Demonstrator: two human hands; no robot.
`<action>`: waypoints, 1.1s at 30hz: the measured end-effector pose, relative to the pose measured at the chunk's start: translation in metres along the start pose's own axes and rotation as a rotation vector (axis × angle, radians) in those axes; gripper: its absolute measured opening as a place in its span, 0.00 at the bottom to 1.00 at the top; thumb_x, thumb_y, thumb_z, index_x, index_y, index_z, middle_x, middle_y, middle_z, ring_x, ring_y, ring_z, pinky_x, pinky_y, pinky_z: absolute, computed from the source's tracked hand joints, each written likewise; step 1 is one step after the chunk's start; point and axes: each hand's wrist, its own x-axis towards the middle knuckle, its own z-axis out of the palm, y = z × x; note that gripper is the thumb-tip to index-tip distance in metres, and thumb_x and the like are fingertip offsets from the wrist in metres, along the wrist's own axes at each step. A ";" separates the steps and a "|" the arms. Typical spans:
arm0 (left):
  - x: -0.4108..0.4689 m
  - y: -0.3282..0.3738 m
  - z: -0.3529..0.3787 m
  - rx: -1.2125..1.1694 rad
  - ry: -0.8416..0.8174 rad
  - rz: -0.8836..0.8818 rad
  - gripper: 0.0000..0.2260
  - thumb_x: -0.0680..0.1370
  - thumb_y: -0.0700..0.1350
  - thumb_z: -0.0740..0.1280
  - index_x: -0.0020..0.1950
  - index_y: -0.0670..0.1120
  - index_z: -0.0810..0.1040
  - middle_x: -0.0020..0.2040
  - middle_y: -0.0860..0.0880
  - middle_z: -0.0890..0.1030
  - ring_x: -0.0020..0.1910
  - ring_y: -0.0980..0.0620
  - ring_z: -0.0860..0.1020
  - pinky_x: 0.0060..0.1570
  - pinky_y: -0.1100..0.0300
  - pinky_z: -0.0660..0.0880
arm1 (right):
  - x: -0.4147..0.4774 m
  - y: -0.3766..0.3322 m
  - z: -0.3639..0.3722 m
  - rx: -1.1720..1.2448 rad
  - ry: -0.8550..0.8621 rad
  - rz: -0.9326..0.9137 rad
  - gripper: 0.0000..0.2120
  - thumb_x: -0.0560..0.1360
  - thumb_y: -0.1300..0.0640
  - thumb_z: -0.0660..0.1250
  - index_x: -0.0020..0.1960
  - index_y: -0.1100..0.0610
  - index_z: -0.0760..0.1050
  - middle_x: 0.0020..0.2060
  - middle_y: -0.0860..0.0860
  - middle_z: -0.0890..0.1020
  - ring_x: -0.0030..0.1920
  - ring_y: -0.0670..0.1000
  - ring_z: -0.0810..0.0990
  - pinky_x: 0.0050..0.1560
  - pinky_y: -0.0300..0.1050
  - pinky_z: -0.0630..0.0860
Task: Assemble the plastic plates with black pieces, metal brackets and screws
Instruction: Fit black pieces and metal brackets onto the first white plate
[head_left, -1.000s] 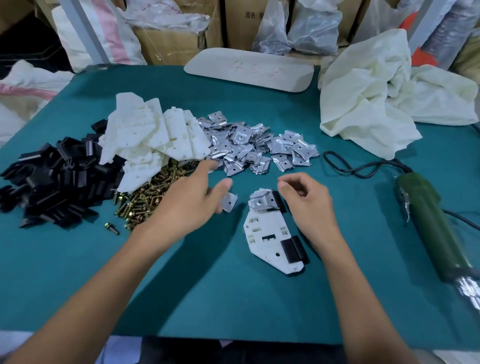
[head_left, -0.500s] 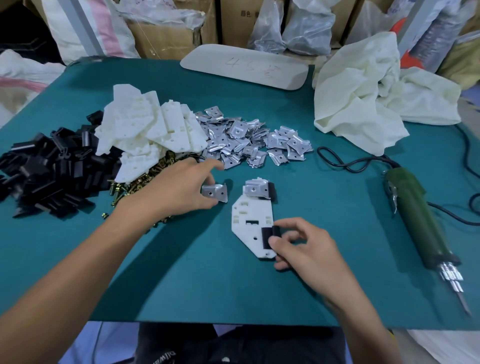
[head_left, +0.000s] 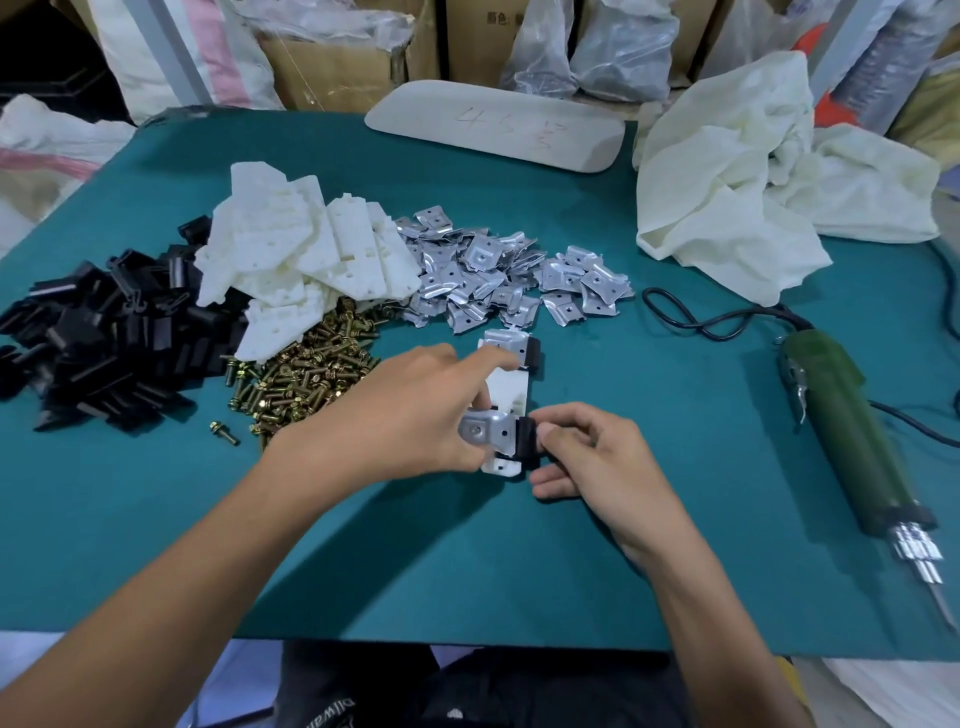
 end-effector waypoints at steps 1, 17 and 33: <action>0.002 0.001 0.001 0.000 0.003 0.008 0.34 0.72 0.55 0.73 0.73 0.60 0.60 0.54 0.61 0.78 0.58 0.53 0.72 0.53 0.52 0.73 | 0.000 0.000 0.000 0.009 -0.002 0.000 0.06 0.82 0.61 0.66 0.54 0.57 0.82 0.44 0.57 0.84 0.34 0.52 0.85 0.37 0.42 0.81; 0.001 -0.013 0.018 -0.272 0.092 0.024 0.30 0.70 0.60 0.76 0.69 0.63 0.68 0.52 0.67 0.78 0.53 0.67 0.71 0.51 0.61 0.70 | 0.005 -0.013 0.002 0.087 -0.044 -0.044 0.06 0.77 0.63 0.74 0.49 0.58 0.77 0.34 0.56 0.85 0.34 0.52 0.83 0.38 0.42 0.81; 0.000 -0.006 0.054 -1.413 0.328 -0.124 0.25 0.73 0.40 0.75 0.68 0.51 0.73 0.50 0.43 0.86 0.51 0.48 0.83 0.56 0.58 0.78 | 0.018 -0.022 0.000 0.340 -0.012 -0.154 0.14 0.77 0.66 0.71 0.46 0.47 0.85 0.39 0.54 0.86 0.38 0.51 0.84 0.42 0.40 0.82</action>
